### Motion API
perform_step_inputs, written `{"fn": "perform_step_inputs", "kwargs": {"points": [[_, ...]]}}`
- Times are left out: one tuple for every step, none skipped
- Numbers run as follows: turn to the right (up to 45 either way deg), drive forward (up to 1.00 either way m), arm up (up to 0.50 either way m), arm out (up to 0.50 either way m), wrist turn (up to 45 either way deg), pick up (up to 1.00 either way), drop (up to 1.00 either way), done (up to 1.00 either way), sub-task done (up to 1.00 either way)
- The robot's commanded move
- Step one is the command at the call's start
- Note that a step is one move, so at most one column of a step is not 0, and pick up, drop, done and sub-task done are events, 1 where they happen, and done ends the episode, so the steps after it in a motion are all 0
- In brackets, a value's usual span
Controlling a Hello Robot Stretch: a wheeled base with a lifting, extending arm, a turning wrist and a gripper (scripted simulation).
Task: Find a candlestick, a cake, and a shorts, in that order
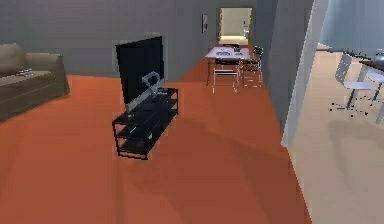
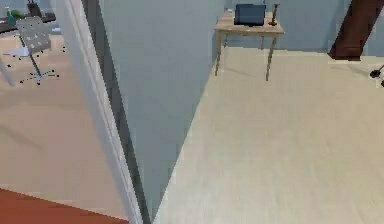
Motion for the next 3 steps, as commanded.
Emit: {"fn": "perform_step_inputs", "kwargs": {"points": [[30.0,0.00,0.00,0.00,0.0,0.00,0.00,0.00,0.00],[0.0,1.00,0.00,0.00,0.0,0.00,0.00,0.00,0.00],[18.0,0.00,0.00,0.00,0.0,0.00,0.00,0.00,0.00]]}}
